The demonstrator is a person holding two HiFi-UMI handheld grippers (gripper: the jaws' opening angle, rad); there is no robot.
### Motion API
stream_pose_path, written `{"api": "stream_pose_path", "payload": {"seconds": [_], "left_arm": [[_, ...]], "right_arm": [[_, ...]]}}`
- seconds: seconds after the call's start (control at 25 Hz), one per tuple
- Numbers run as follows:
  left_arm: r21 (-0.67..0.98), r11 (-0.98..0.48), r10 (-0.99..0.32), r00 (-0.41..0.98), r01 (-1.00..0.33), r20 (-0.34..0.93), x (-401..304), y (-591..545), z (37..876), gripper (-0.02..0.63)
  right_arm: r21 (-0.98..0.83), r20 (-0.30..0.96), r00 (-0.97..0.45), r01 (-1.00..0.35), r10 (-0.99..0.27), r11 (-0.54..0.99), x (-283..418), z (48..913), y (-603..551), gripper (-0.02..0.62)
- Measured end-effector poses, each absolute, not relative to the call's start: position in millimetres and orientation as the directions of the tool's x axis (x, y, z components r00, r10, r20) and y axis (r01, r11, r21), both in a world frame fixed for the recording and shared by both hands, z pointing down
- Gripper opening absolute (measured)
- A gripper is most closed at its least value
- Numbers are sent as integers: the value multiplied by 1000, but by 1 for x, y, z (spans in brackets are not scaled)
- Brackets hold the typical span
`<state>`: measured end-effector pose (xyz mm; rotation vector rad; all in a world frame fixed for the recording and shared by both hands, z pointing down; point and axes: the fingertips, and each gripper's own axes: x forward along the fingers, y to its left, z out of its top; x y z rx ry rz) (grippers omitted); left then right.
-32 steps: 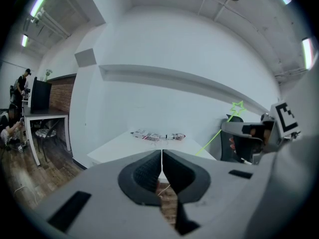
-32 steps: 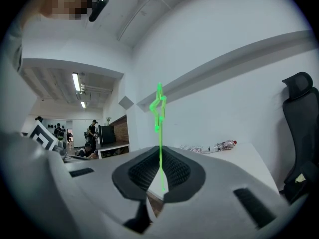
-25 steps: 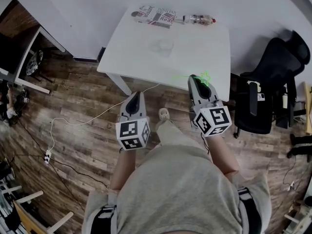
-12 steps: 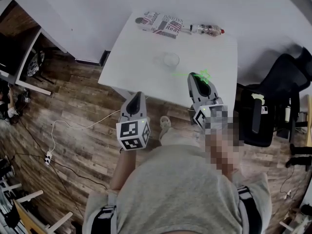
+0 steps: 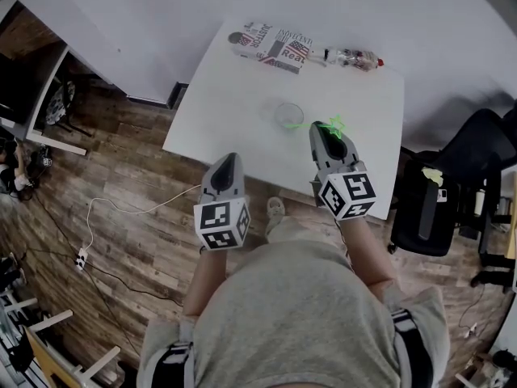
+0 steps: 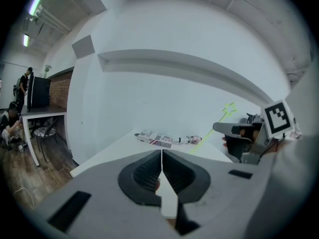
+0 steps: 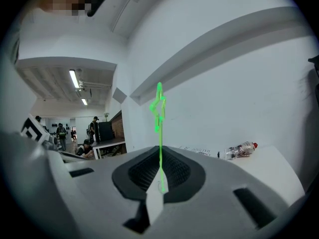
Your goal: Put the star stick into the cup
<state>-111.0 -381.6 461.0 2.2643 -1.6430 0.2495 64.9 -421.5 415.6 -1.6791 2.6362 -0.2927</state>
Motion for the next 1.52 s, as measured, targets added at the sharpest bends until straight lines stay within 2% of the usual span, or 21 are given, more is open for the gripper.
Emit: {"api": "stream_pose_path", "payload": {"seconds": [0.68, 1.52], "left_arm": [[158, -253, -878, 295, -954, 376, -106, -428, 478, 9], [150, -268, -867, 306, -952, 393, -97, -441, 485, 9]], "right_arm": [[-188, 241, -470, -881, -849, 434, 58, 484, -477, 12], [-221, 291, -450, -890, -844, 398, 76, 514, -490, 28]]}}
